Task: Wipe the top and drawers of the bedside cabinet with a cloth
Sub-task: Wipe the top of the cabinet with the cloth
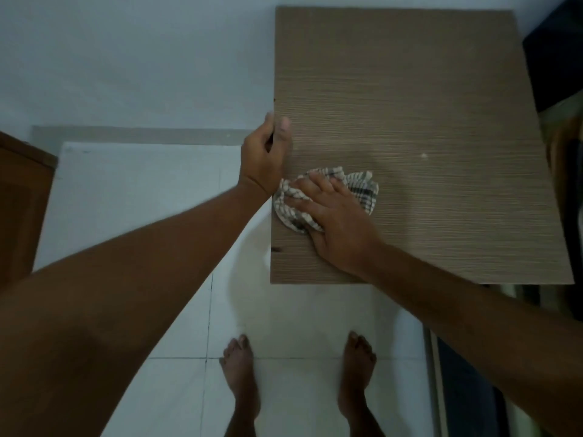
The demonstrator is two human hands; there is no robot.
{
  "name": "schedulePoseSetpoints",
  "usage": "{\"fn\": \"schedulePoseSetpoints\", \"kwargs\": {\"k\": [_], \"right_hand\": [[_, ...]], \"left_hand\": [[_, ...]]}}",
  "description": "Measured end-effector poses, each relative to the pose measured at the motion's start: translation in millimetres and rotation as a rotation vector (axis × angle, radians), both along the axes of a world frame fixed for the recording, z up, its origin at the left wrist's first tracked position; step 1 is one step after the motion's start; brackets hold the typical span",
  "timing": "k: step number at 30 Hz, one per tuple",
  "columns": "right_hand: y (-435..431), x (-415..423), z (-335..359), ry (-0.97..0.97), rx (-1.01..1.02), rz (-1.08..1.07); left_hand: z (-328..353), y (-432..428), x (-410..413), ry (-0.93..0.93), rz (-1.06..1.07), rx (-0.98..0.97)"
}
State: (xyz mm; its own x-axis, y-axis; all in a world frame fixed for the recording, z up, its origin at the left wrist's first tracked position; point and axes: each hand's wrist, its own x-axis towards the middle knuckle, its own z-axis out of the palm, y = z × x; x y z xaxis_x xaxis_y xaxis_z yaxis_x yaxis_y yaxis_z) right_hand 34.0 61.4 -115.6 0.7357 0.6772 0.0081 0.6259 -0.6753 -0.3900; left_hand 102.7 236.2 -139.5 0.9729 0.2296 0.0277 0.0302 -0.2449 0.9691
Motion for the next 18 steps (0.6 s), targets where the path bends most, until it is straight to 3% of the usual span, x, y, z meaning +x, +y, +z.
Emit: {"fn": "schedulePoseSetpoints", "kwargs": {"k": [11,18], "right_hand": [[-34.8,-121.8,-6.6,-0.006,0.028,0.034],[-54.4,-186.3,6.6,0.114,0.195,-0.24]], "left_hand": [[7.4,-21.0,-108.4,0.081,0.059,-0.051],[14.3,-17.3,-186.9,0.067,0.401,0.002]]}}
